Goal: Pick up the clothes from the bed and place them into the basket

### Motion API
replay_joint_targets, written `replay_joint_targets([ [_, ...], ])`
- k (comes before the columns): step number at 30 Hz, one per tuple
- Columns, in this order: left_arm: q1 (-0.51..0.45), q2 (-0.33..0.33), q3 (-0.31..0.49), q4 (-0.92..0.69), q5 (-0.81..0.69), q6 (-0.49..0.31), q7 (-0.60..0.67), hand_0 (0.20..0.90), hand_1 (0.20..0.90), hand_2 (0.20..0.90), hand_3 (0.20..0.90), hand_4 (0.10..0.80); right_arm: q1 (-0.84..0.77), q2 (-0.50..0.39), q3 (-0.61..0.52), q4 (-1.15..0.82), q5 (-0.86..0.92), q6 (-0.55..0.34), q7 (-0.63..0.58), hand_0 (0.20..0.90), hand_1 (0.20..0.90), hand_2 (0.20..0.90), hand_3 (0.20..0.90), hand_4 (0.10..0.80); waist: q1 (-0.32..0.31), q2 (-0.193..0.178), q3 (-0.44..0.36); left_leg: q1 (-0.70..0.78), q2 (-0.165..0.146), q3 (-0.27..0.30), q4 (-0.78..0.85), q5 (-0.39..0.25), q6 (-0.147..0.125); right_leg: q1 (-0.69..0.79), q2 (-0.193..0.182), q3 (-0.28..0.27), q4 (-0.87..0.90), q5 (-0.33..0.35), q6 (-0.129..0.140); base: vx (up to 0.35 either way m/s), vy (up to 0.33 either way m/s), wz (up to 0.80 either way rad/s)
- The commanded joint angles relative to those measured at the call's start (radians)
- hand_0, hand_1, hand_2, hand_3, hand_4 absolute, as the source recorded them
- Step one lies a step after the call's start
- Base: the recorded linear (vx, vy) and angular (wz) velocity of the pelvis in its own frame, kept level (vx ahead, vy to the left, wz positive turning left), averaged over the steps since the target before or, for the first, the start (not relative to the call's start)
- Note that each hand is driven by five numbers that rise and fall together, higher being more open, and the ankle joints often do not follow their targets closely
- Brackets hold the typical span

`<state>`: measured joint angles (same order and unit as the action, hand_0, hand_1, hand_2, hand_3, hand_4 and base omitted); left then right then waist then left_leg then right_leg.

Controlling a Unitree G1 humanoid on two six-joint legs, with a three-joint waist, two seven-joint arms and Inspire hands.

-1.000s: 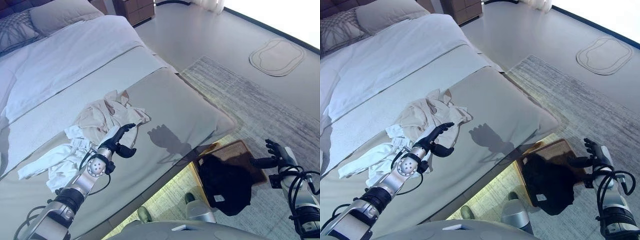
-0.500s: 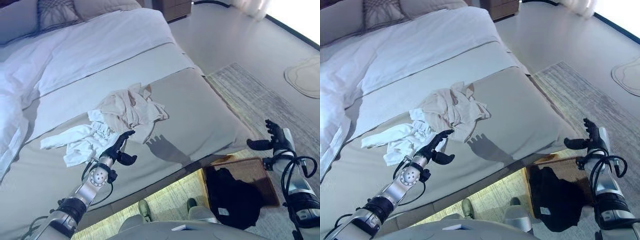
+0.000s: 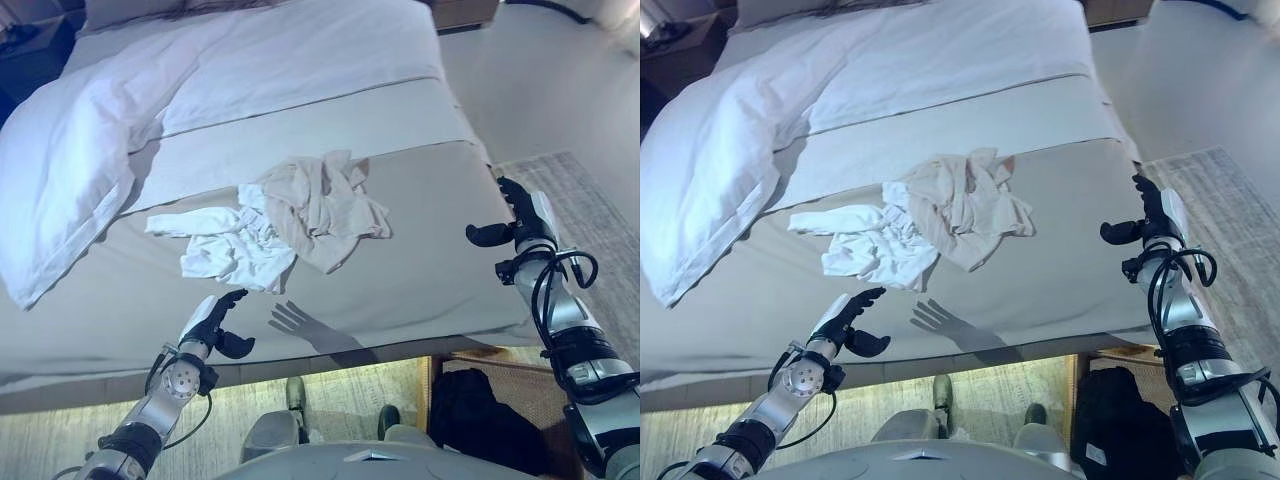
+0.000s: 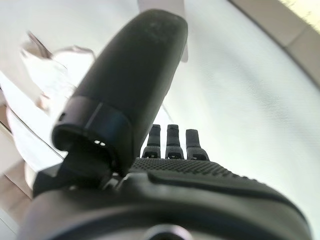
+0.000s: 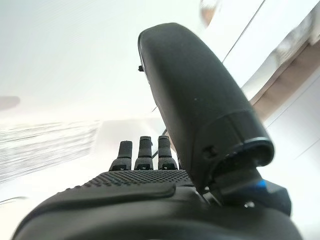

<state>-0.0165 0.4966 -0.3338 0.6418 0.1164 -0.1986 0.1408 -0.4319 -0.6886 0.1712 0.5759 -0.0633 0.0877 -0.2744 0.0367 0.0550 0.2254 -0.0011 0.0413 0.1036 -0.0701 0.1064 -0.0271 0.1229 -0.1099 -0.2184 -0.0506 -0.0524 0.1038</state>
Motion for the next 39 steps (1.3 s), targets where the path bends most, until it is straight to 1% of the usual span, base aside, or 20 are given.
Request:
replay_joint_targets([
  [1, -0.071, 0.044, 0.078, -0.078, -0.022, -0.118, 0.050, 0.900, 0.900, 0.900, 0.900, 0.800, -0.203, -0.117, 0.047, -0.102, -0.054, -0.048, -0.030, 0.900, 0.900, 0.900, 0.900, 0.800, 0.034, -0.007, 0.055, -0.012, 0.005, -0.029, 0.128, -0.157, -0.034, -0.167, -0.008, -0.023, 0.189, -0.031, -0.059, -0.005, 0.013, 0.21],
  [4, -0.091, 0.064, 0.070, -0.106, -0.001, -0.176, 0.079, 0.900, 0.900, 0.900, 0.900, 0.800, -0.277, -0.149, 0.070, -0.091, -0.046, -0.048, -0.040, 0.900, 0.900, 0.900, 0.900, 0.800, 0.055, 0.012, 0.103, -0.063, -0.004, -0.057, 0.148, -0.150, -0.032, -0.228, -0.009, -0.041, 0.278, -0.070, -0.076, -0.051, 0.031, 0.23],
  [6, -0.109, 0.082, 0.061, -0.137, 0.057, -0.191, 0.137, 0.900, 0.900, 0.900, 0.900, 0.800, -0.317, -0.164, 0.081, -0.089, -0.052, -0.039, -0.040, 0.900, 0.900, 0.900, 0.900, 0.800, 0.064, 0.024, 0.136, -0.103, -0.012, -0.070, 0.180, -0.151, -0.030, -0.277, -0.016, -0.050, 0.339, -0.089, -0.088, -0.092, 0.055, 0.21],
  [7, -0.121, 0.097, 0.053, -0.146, 0.061, -0.196, 0.165, 0.900, 0.900, 0.900, 0.900, 0.800, -0.342, -0.176, 0.097, -0.086, -0.050, -0.031, -0.039, 0.900, 0.900, 0.900, 0.900, 0.800, 0.073, 0.032, 0.160, -0.133, -0.017, -0.081, 0.209, -0.150, -0.030, -0.307, -0.022, -0.058, 0.381, -0.098, -0.097, -0.068, 0.040, 0.14],
  [8, -0.123, 0.101, 0.052, -0.150, 0.056, -0.198, 0.169, 0.900, 0.900, 0.900, 0.900, 0.800, -0.351, -0.179, 0.103, -0.083, -0.050, -0.029, -0.040, 0.900, 0.900, 0.900, 0.900, 0.800, 0.076, 0.035, 0.168, -0.145, -0.019, -0.086, 0.223, -0.151, -0.029, -0.318, -0.026, -0.061, 0.396, -0.101, -0.099, -0.088, 0.029, 0.19],
  [9, -0.132, 0.118, 0.049, -0.173, 0.038, -0.203, 0.186, 0.900, 0.900, 0.900, 0.900, 0.800, -0.389, -0.189, 0.129, -0.069, -0.048, -0.017, -0.047, 0.900, 0.900, 0.900, 0.900, 0.800, 0.092, 0.042, 0.204, -0.191, -0.026, -0.102, 0.276, -0.156, -0.028, -0.355, -0.042, -0.075, 0.447, -0.108, -0.109, -0.066, 0.000, 0.23],
  [10, -0.135, 0.120, 0.049, -0.178, 0.040, -0.202, 0.190, 0.900, 0.900, 0.900, 0.900, 0.800, -0.403, -0.191, 0.138, -0.061, -0.045, -0.014, -0.045, 0.900, 0.900, 0.900, 0.900, 0.800, 0.095, 0.043, 0.210, -0.205, -0.028, -0.105, 0.292, -0.159, -0.027, -0.367, -0.047, -0.079, 0.463, -0.113, -0.113, -0.090, -0.019, 0.31],
  [11, -0.139, 0.130, 0.050, -0.197, 0.042, -0.208, 0.191, 0.900, 0.900, 0.900, 0.900, 0.800, -0.435, -0.195, 0.149, -0.037, -0.038, -0.005, -0.050, 0.900, 0.900, 0.900, 0.900, 0.800, 0.110, 0.053, 0.237, -0.240, -0.034, -0.115, 0.327, -0.161, -0.023, -0.398, -0.058, -0.092, 0.510, -0.122, -0.122, -0.071, -0.038, 0.29],
  [12, -0.139, 0.137, 0.052, -0.216, 0.036, -0.212, 0.190, 0.900, 0.900, 0.900, 0.900, 0.800, -0.463, -0.196, 0.160, -0.018, -0.021, 0.004, -0.056, 0.900, 0.900, 0.900, 0.900, 0.800, 0.120, 0.057, 0.257, -0.270, -0.042, -0.119, 0.362, -0.170, -0.019, -0.432, -0.074, -0.096, 0.563, -0.141, -0.127, -0.074, -0.036, 0.23],
  [15, -0.138, 0.153, 0.055, -0.258, 0.025, -0.220, 0.189, 0.900, 0.900, 0.900, 0.900, 0.800, -0.533, -0.192, 0.175, 0.029, 0.007, 0.031, -0.069, 0.900, 0.900, 0.900, 0.900, 0.800, 0.146, 0.073, 0.295, -0.352, -0.060, -0.123, 0.433, -0.176, -0.010, -0.505, -0.097, -0.110, 0.662, -0.166, -0.140, -0.088, -0.050, 0.21],
  [17, -0.129, 0.156, 0.055, -0.286, 0.014, -0.218, 0.188, 0.900, 0.900, 0.900, 0.900, 0.800, -0.573, -0.189, 0.191, 0.056, 0.027, 0.050, -0.069, 0.900, 0.900, 0.900, 0.900, 0.800, 0.163, 0.085, 0.295, -0.413, -0.069, -0.123, 0.475, -0.180, -0.006, -0.557, -0.107, -0.115, 0.721, -0.185, -0.150, 0.008, -0.041, 0.32],
  [18, -0.121, 0.158, 0.049, -0.302, 0.013, -0.218, 0.194, 0.900, 0.900, 0.900, 0.900, 0.800, -0.588, -0.182, 0.196, 0.069, 0.048, 0.057, -0.078, 0.900, 0.900, 0.900, 0.900, 0.800, 0.172, 0.088, 0.295, -0.443, -0.076, -0.124, 0.514, -0.215, -0.003, -0.590, -0.114, -0.102, 0.781, -0.229, -0.147, 0.051, -0.059, 0.34],
  [21, -0.107, 0.168, 0.045, -0.337, 0.014, -0.212, 0.198, 0.900, 0.900, 0.900, 0.900, 0.800, -0.619, -0.161, 0.201, 0.093, 0.106, 0.066, -0.102, 0.900, 0.900, 0.900, 0.900, 0.800, 0.192, 0.095, 0.295, -0.537, -0.092, -0.120, 0.596, -0.237, 0.012, -0.671, -0.130, -0.103, 0.877, -0.262, -0.160, 0.006, -0.048, 0.20],
  [24, -0.098, 0.175, 0.039, -0.369, 0.014, -0.208, 0.216, 0.900, 0.900, 0.900, 0.900, 0.800, -0.650, -0.144, 0.205, 0.105, 0.134, 0.075, -0.122, 0.900, 0.900, 0.900, 0.900, 0.800, 0.208, 0.102, 0.295, -0.624, -0.105, -0.122, 0.674, -0.257, 0.024, -0.745, -0.140, -0.102, 0.945, -0.280, -0.170, -0.030, -0.035, 0.19],
  [25, -0.091, 0.179, 0.042, -0.387, 0.010, -0.212, 0.226, 0.900, 0.900, 0.900, 0.900, 0.800, -0.666, -0.139, 0.206, 0.113, 0.152, 0.076, -0.132, 0.900, 0.900, 0.900, 0.900, 0.800, 0.213, 0.104, 0.295, -0.667, -0.111, -0.121, 0.719, -0.270, 0.033, -0.781, -0.141, -0.102, 0.975, -0.286, -0.175, -0.025, -0.039, 0.20],
  [28, -0.080, 0.192, 0.054, -0.419, 0.003, -0.217, 0.239, 0.900, 0.900, 0.900, 0.900, 0.800, -0.693, -0.127, 0.202, 0.127, 0.168, 0.093, -0.136, 0.900, 0.900, 0.900, 0.900, 0.800, 0.226, 0.104, 0.295, -0.739, -0.120, -0.124, 0.789, -0.291, 0.046, -0.840, -0.141, -0.104, 1.018, -0.292, -0.179, -0.026, -0.044, 0.17],
  [30, -0.071, 0.201, 0.064, -0.450, 0.000, -0.232, 0.257, 0.900, 0.900, 0.900, 0.900, 0.800, -0.747, -0.137, 0.225, 0.168, 0.156, 0.122, -0.146, 0.900, 0.900, 0.900, 0.900, 0.800, 0.243, 0.108, 0.295, -0.810, -0.127, -0.132, 0.849, -0.305, 0.060, -0.905, -0.138, -0.098, 1.055, -0.295, -0.179, -0.047, -0.050, 0.21],
  [32, -0.069, 0.204, 0.072, -0.473, -0.007, -0.238, 0.262, 0.900, 0.900, 0.900, 0.900, 0.800, -0.779, -0.151, 0.244, 0.197, 0.161, 0.137, -0.138, 0.900, 0.900, 0.900, 0.900, 0.800, 0.251, 0.112, 0.295, -0.856, -0.129, -0.134, 0.880, -0.309, 0.067, -0.948, -0.139, -0.094, 1.078, -0.296, -0.177, -0.055, -0.021, 0.17],
  [35, -0.062, 0.213, 0.082, -0.526, -0.004, -0.259, 0.264, 0.900, 0.900, 0.900, 0.900, 0.800, -0.835, -0.189, 0.282, 0.250, 0.169, 0.175, -0.125, 0.900, 0.900, 0.900, 0.900, 0.800, 0.262, 0.117, 0.295, -0.939, -0.135, -0.128, 0.934, -0.314, 0.074, -1.018, -0.137, -0.095, 1.109, -0.291, -0.175, -0.066, -0.025, -0.05],
  [39, -0.066, 0.230, 0.086, -0.575, -0.004, -0.269, 0.284, 0.900, 0.900, 0.900, 0.900, 0.800, -0.881, -0.213, 0.323, 0.299, 0.184, 0.200, -0.106, 0.900, 0.900, 0.900, 0.900, 0.800, 0.267, 0.112, 0.295, -1.002, -0.133, -0.129, 0.966, -0.315, 0.078, -1.072, -0.136, -0.097, 1.127, -0.283, -0.169, -0.042, -0.019, 0.24],
])
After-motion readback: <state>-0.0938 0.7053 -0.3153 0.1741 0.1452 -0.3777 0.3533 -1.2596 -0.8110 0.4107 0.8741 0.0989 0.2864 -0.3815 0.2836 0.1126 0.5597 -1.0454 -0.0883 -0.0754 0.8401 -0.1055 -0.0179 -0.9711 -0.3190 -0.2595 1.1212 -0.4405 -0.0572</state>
